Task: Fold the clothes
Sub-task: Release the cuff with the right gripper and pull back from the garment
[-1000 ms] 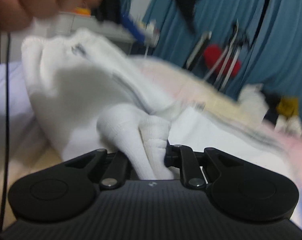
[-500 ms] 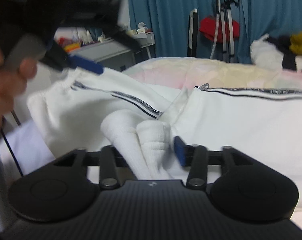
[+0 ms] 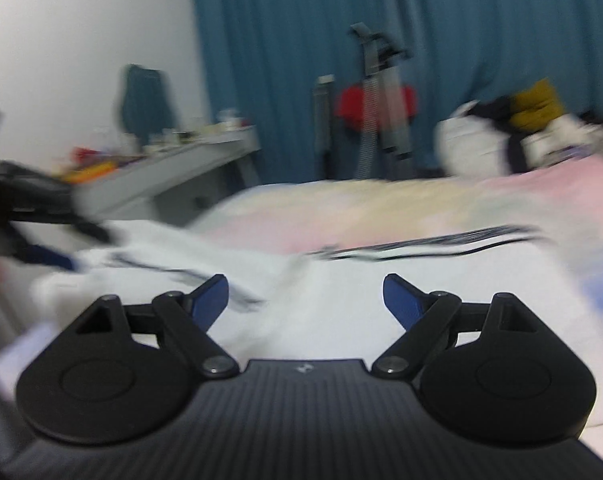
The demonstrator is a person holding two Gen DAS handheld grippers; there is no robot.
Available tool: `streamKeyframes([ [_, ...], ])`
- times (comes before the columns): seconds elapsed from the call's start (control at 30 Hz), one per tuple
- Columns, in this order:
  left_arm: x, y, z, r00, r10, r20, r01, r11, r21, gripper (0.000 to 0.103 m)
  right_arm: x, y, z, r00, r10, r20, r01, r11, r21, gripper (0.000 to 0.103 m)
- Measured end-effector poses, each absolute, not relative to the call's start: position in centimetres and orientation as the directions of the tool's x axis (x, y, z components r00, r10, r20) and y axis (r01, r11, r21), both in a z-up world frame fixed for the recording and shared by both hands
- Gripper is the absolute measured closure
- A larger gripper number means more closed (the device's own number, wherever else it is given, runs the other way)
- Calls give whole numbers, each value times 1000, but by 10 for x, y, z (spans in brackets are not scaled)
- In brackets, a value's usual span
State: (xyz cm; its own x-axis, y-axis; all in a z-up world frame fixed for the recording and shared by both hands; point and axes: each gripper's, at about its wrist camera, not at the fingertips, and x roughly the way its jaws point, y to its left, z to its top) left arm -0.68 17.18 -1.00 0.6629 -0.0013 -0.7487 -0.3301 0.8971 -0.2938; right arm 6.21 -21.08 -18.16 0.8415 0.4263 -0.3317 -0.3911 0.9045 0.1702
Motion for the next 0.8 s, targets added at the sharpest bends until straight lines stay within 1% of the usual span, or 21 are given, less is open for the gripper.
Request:
streamKeyframes([
  [0.07, -13, 189, -6, 652, -12, -758, -354, 880, -318, 19, 68, -216, -186, 871, 349, -345, -322, 937, 134, 17],
  [0.13, -20, 207, -2, 644, -13, -765, -376, 866, -331, 17, 79, -220, -197, 863, 318, -393, -279, 948, 154, 17],
  [0.2, -30, 225, 1, 635, 0, -772, -413, 845, -340, 16, 92, -223, -211, 825, 309, -473, -246, 950, 191, 17],
  [0.27, -40, 243, -3, 624, 11, -781, -467, 807, -362, 16, 107, -221, -232, 751, 308, -584, -222, 951, 216, 18],
  [0.33, -52, 262, -13, 608, 22, -794, -533, 752, -387, 15, 108, -217, -240, 750, 302, -588, -226, 953, 201, 17],
  [0.37, -56, 271, -20, 597, 5, -802, -561, 717, -413, 15, 108, -213, -239, 750, 299, -590, -229, 954, 192, 16],
  [0.47, -68, 299, -42, 584, -81, -808, -632, 580, -514, 15, 108, -212, -236, 744, 305, -595, -222, 952, 211, 16],
  [0.53, -72, 314, -58, 531, -122, -838, -701, 493, -516, 6, 106, -217, -235, 744, 310, -592, -225, 950, 215, 18],
  [0.57, -73, 318, -65, 520, -144, -842, -719, 459, -522, 6, 105, -218, -235, 745, 311, -590, -227, 950, 214, 18],
  [0.63, -77, 324, -75, 514, -187, -837, -739, 398, -544, 6, 105, -218, -233, 746, 306, -592, -222, 952, 211, 18],
  [0.8, -85, 328, -79, 548, -191, -815, -734, 358, -577, 5, 102, -220, -229, 748, 295, -594, -215, 955, 204, 18],
])
